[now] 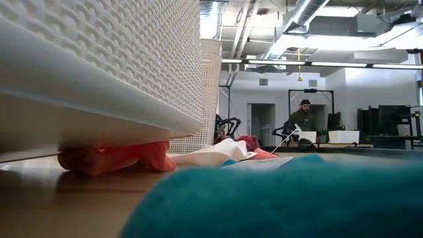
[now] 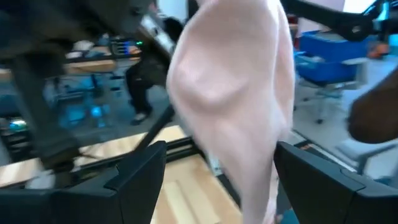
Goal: Sort clothes
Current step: Put the pink sock into the bottom white laundry bin
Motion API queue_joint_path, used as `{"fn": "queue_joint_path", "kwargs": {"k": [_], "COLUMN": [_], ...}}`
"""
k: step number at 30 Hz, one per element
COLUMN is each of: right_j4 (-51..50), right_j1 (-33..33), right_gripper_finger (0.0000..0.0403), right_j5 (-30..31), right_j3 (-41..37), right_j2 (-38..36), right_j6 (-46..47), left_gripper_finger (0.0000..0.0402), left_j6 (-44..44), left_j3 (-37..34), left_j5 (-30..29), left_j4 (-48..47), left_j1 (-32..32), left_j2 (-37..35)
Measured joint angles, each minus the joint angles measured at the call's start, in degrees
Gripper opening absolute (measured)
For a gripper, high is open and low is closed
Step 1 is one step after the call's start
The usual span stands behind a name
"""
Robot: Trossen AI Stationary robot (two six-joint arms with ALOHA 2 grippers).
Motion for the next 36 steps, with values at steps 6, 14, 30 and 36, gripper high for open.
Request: {"fn": "queue_joint_path", "kwargs": {"k": [6, 14, 30, 36], "right_j4": [-4.52, -7.1, -14.7, -20.63], "right_j1": [-1.66, -1.2, 2.08, 4.02], "right_gripper_finger": [0.0, 0.0, 0.0, 0.0003], "right_j5": [0.46, 2.13, 8.42, 13.41], "right_j3": [3.9, 4.79, 4.79, 4.79], "right_j2": [4.21, 3.73, 2.83, 0.76], "right_j6": [0.89, -0.44, -0.61, 1.66], "left_gripper_finger": [0.0293, 0.0259, 0.0021, 0.0005], "left_j6": [-1.63, 2.21, 8.08, 10.83], "left_j3": [0.07, 0.15, 0.13, 0.13], "left_j5": [9.52, 9.46, 3.69, -2.21], "left_j4": [3.03, -1.04, -9.99, -12.84], "left_j1": [0.76, -1.57, -2.53, -4.65], "left_j2": [1.51, 1.27, -1.68, -5.5]}}
